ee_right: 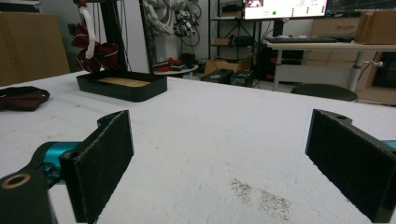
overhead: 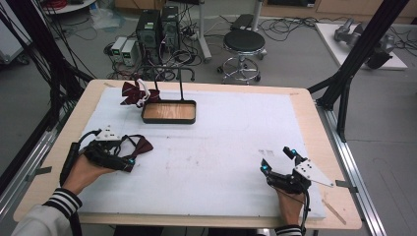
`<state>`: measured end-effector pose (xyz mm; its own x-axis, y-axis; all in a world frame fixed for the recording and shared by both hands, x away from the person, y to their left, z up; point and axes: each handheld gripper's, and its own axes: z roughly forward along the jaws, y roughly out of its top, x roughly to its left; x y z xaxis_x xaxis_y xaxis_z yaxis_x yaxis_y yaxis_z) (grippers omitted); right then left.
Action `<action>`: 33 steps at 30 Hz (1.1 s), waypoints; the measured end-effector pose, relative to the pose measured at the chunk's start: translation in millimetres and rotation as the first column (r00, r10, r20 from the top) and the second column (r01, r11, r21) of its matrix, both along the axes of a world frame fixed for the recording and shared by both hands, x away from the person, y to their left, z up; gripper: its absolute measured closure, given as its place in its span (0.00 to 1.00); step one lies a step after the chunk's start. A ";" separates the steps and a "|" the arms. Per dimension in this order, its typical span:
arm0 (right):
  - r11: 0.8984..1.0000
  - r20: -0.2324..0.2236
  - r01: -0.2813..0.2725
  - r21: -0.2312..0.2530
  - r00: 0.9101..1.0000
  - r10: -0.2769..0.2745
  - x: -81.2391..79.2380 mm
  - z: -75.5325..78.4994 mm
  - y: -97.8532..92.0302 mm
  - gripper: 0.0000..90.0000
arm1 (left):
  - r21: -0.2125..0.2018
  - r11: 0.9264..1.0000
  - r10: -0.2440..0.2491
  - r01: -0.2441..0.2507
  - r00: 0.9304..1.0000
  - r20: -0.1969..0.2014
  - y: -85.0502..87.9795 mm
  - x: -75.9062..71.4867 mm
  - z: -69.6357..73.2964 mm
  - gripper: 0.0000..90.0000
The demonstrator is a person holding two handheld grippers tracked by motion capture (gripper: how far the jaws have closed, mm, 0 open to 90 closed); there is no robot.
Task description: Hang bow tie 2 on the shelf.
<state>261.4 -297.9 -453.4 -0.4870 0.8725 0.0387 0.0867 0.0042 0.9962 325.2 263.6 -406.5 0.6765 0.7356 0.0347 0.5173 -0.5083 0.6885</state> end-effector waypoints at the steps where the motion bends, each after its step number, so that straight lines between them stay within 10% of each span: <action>1: 1.000 0.005 0.001 -0.003 1.000 -0.001 0.3 0.0 -0.2 0.08 | 0.001 1.000 0.002 -0.002 1.000 -0.007 -0.5 0.0 -1.2 0.18; 22: 1.000 0.006 0.000 -0.003 1.000 0.000 0.3 0.0 -0.3 0.08 | 0.097 0.995 -0.008 0.026 0.983 -0.185 -2.0 5.6 -7.2 0.40; 33: 1.000 0.006 0.000 -0.003 1.000 0.000 0.4 0.0 -0.4 0.08 | 0.109 0.993 -0.019 0.046 0.971 -0.240 -3.1 10.4 -7.3 0.67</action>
<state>261.7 -298.3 -453.5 -0.4868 0.8729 0.0327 0.0806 0.0076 0.9967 335.6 260.5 -413.7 0.6989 0.7136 -0.0482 0.6411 -0.5952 0.4845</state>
